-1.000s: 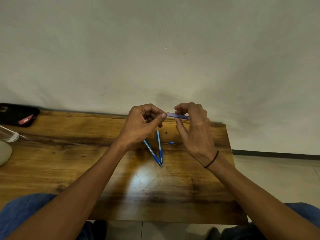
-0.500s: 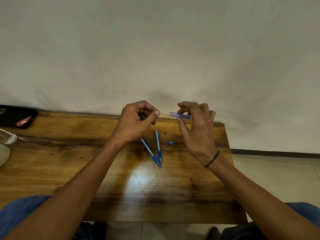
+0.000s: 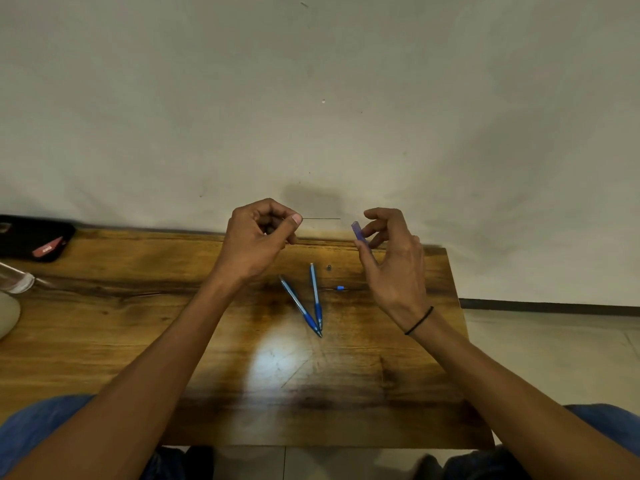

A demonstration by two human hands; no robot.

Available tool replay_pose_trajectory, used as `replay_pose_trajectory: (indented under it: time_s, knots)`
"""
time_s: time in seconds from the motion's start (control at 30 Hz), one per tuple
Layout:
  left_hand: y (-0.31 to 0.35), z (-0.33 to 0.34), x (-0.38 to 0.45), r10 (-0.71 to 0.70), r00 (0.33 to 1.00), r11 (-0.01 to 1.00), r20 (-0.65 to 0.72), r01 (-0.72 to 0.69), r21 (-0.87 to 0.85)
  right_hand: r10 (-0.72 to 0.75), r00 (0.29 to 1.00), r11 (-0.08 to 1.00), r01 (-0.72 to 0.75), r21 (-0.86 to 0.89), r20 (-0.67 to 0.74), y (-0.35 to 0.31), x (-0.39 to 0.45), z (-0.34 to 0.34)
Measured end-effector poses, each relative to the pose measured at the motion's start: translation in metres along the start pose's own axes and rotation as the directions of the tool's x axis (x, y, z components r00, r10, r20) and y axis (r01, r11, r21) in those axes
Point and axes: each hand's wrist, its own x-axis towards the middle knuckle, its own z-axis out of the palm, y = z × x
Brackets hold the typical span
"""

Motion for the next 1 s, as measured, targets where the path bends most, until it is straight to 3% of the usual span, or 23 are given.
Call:
replay_pose_trajectory:
  time_s: [0.1,0.3,0.47,0.77,1.0]
  knots:
    - [-0.003,0.001,0.000,-0.047,0.999,0.997,-0.015,0.046,-0.061,0.065,0.998,0.996,-0.064,0.070,-0.013,0.002,0.002,0.002]
    - [-0.006,0.006,-0.002,-0.114,0.993,0.992,0.005,0.114,-0.048,0.040,0.998,0.998,-0.037,-0.055,0.051,0.015,-0.002,0.011]
    - [-0.007,0.009,-0.005,-0.153,0.988,0.988,0.035,0.154,-0.025,0.153,0.962,0.961,-0.091,-0.261,0.228,0.029,-0.011,0.023]
    - [-0.012,0.015,-0.008,-0.153,0.983,0.988,0.101,0.153,0.015,0.232,0.886,0.929,-0.079,-0.362,0.402,0.040,-0.024,0.034]
    - [-0.012,0.015,-0.009,-0.172,0.978,0.985,0.115,0.171,0.019,0.222,0.903,0.932,-0.086,-0.351,0.369,0.040,-0.021,0.031]
